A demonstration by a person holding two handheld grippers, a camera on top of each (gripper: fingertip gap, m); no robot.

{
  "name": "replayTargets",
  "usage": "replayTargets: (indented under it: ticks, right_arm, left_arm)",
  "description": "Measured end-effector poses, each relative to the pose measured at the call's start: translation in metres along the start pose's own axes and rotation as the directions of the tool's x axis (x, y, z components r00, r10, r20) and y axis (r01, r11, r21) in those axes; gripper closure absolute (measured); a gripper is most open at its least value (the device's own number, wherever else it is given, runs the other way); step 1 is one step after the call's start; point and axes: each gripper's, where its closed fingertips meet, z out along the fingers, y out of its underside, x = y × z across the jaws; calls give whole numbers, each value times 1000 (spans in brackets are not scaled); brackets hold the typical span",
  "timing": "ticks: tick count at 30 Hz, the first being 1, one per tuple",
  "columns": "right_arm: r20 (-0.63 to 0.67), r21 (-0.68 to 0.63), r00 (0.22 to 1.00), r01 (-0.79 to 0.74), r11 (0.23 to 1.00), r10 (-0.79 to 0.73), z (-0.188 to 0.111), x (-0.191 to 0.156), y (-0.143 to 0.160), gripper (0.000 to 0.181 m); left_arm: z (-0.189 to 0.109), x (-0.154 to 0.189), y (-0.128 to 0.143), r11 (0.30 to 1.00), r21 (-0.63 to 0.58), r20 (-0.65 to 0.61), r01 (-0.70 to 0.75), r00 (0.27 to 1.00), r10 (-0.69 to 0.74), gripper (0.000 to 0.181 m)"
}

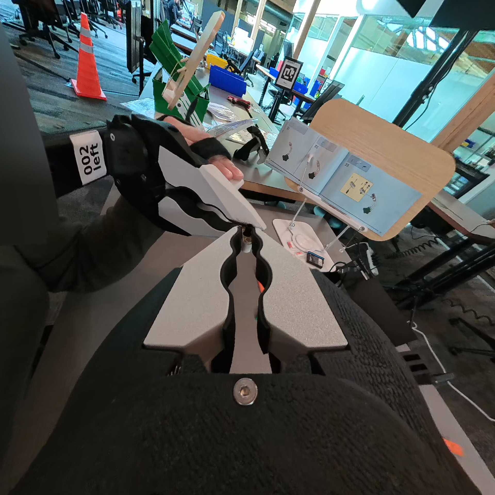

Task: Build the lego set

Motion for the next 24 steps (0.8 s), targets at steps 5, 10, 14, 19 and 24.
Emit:
replayTargets:
  ticks: [5,10,14,19,24]
  right_arm:
    - [-78,63,981,180,982,-175,1,2,-4,162]
    - [-91,138,961,271,953,-260,-2,-1,-9,141]
    - [18,307,990,130,943,-143,-14,-6,-25,141]
    - [108,382,993,3,924,-47,-13,-7,-30,142]
    - [210,438,977,-117,891,25,-13,-12,-37,146]
  left_arm:
    - [2,0,7,979,-25,-52,202,978,-203,174]
    - [-2,2,-2,713,72,-300,697,697,-651,174]
    - [-5,-3,-2,472,93,-436,877,462,-772,174]
    - [-12,-19,-15,192,98,-583,977,212,-784,174]
    - [-15,-20,-20,158,92,-615,983,181,-767,174]
